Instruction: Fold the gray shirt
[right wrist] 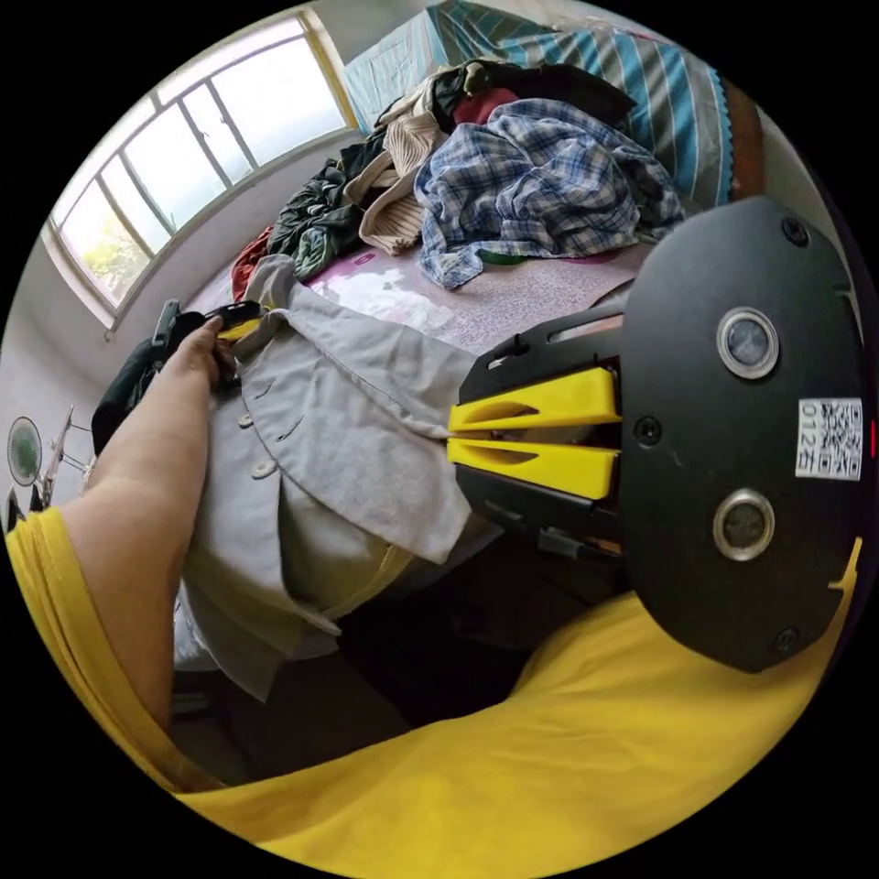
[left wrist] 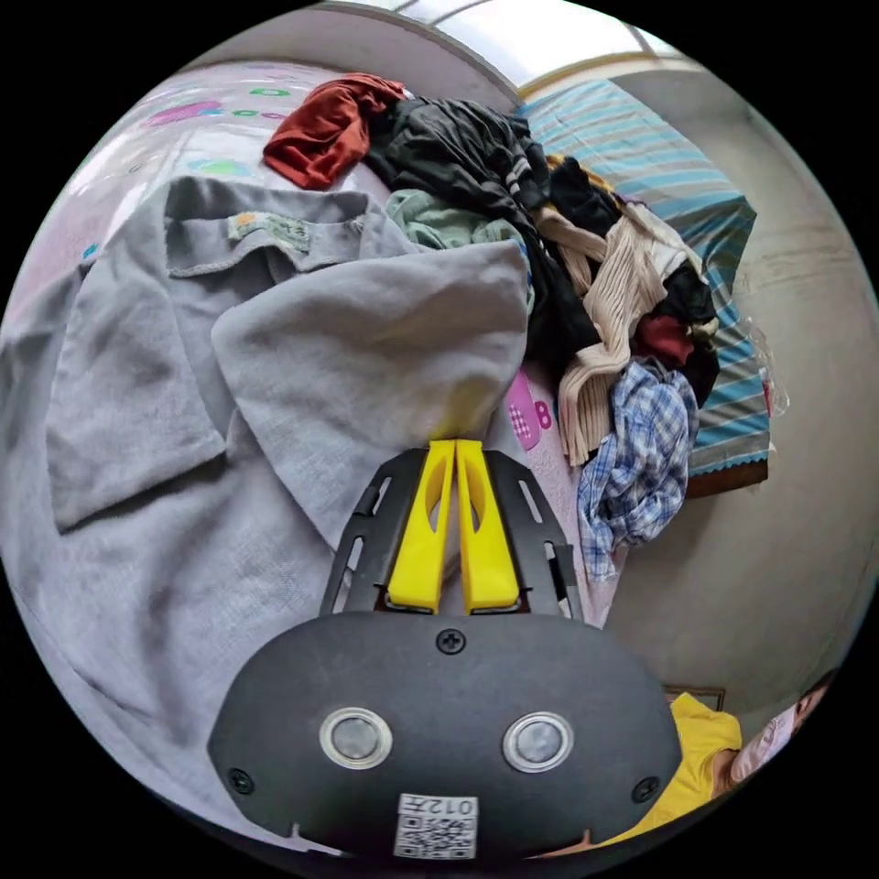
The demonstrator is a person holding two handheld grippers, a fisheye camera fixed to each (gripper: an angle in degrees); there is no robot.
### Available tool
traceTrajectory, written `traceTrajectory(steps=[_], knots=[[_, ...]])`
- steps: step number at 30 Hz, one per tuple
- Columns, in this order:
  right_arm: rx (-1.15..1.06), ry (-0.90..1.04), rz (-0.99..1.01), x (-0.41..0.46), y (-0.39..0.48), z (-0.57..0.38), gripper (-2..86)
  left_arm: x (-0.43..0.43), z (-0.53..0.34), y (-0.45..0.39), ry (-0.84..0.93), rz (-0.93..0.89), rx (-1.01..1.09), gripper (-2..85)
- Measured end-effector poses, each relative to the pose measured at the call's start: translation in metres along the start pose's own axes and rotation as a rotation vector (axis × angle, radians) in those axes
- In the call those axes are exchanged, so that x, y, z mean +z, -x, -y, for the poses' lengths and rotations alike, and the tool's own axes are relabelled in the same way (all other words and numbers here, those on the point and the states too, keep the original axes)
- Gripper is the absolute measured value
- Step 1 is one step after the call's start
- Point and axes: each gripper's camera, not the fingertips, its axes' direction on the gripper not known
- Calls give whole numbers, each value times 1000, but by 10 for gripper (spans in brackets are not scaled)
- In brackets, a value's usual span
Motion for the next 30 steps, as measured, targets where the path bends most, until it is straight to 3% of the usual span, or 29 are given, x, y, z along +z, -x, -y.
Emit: traceTrajectory(steps=[4,9,14,17,19,25,30], knots=[[83,-35,78,3,-2,-10,24,-1,-30,20,-111,-130,-111,-1],[182,-89,264,4,-14,-28,57,-3,-50,14,-102,-77,-89,1],[180,-282,394,-12,-14,-65,63,-23,-76,-14,-208,-51,19,4],[235,-394,370,-20,-30,-86,36,-53,-95,-43,-274,-45,129,5],[311,-434,342,-18,-53,-87,24,-65,-113,-73,-223,32,250,5],[462,-241,516,48,-118,-33,10,-12,-163,-111,140,209,411,4],[415,-123,500,80,-101,-14,7,4,-201,-96,92,145,299,5]])
